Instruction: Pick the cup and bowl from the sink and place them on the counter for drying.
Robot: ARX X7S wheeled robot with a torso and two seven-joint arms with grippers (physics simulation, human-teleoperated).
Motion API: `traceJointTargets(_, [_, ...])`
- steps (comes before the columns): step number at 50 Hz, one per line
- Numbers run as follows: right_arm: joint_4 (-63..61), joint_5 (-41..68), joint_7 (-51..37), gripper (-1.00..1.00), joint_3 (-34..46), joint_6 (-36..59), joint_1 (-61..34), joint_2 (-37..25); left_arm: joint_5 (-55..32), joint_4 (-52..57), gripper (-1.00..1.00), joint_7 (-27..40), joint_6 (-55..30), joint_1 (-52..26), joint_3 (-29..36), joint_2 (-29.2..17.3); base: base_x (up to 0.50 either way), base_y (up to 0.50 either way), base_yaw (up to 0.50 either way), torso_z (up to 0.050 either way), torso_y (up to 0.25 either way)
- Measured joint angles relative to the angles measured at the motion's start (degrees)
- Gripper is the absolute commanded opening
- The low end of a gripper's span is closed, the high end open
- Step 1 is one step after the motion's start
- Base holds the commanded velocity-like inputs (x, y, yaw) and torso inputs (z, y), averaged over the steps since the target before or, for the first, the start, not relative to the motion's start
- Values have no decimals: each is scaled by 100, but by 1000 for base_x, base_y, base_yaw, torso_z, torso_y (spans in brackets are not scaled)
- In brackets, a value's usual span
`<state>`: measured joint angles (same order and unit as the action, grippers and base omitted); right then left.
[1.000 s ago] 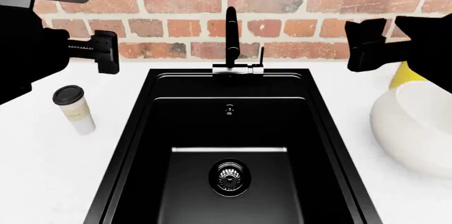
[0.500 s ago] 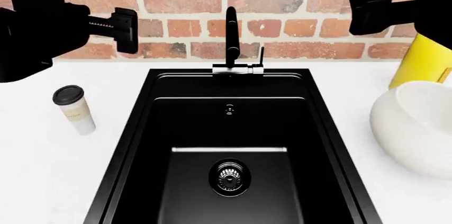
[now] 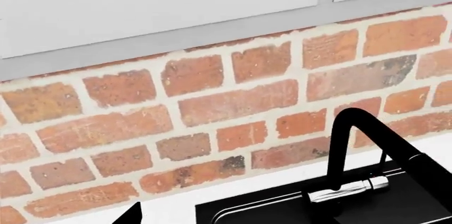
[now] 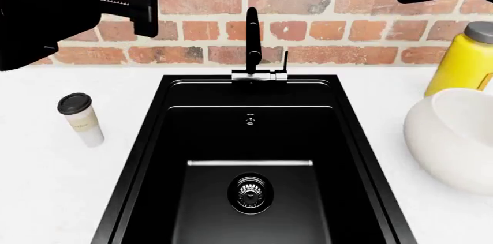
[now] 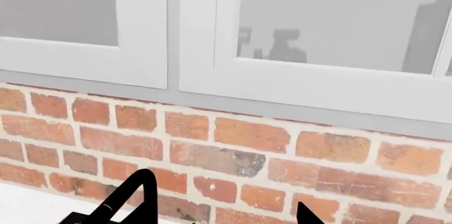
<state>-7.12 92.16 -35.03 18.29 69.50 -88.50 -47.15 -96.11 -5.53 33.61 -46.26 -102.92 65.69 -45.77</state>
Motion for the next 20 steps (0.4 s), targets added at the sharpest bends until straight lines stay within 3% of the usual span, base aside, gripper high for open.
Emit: traceJointTargets(20, [-615, 1062, -686, 100, -349, -3, 341, -633, -297, 843, 100, 429, -78, -1, -146, -428, 0, 0, 0, 0, 0])
